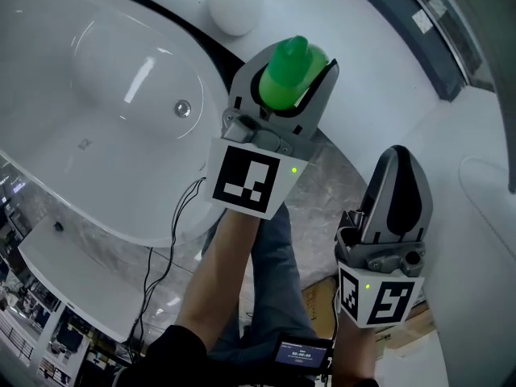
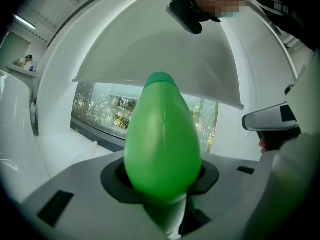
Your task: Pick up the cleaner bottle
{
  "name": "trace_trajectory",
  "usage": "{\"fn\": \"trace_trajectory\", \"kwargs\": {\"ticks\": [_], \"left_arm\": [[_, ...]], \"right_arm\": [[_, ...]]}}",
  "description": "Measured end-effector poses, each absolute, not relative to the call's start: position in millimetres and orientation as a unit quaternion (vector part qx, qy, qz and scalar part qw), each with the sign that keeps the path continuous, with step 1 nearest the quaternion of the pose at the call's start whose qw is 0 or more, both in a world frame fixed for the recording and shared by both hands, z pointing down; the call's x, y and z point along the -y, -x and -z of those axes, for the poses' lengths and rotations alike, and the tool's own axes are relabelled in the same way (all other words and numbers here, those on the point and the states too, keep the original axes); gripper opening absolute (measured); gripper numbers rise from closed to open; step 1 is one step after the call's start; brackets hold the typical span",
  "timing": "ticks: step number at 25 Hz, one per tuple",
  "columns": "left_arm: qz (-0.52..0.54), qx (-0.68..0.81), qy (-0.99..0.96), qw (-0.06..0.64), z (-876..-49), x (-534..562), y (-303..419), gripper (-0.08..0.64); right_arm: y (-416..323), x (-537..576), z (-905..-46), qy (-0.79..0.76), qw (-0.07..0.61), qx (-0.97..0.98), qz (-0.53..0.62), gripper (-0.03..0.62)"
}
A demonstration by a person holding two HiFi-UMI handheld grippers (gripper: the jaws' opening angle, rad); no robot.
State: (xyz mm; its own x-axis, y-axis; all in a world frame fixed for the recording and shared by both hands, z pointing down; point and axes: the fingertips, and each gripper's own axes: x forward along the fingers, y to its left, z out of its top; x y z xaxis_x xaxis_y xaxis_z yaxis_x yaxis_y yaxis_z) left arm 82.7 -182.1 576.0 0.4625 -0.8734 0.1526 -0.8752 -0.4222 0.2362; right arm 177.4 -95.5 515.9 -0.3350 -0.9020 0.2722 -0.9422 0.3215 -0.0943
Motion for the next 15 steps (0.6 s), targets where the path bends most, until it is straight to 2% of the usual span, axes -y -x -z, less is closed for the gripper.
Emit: {"fn": "trace_trajectory", "kwargs": {"ticks": [15], "left_arm": [[0.024, 0.512, -0.846, 0.147, -498.9, 162.3, -51.8, 0.189]], "right_arm": [[-170.2, 77.4, -475.1, -0.589, 0.093, 0.797, -0.096, 0.028]]}}
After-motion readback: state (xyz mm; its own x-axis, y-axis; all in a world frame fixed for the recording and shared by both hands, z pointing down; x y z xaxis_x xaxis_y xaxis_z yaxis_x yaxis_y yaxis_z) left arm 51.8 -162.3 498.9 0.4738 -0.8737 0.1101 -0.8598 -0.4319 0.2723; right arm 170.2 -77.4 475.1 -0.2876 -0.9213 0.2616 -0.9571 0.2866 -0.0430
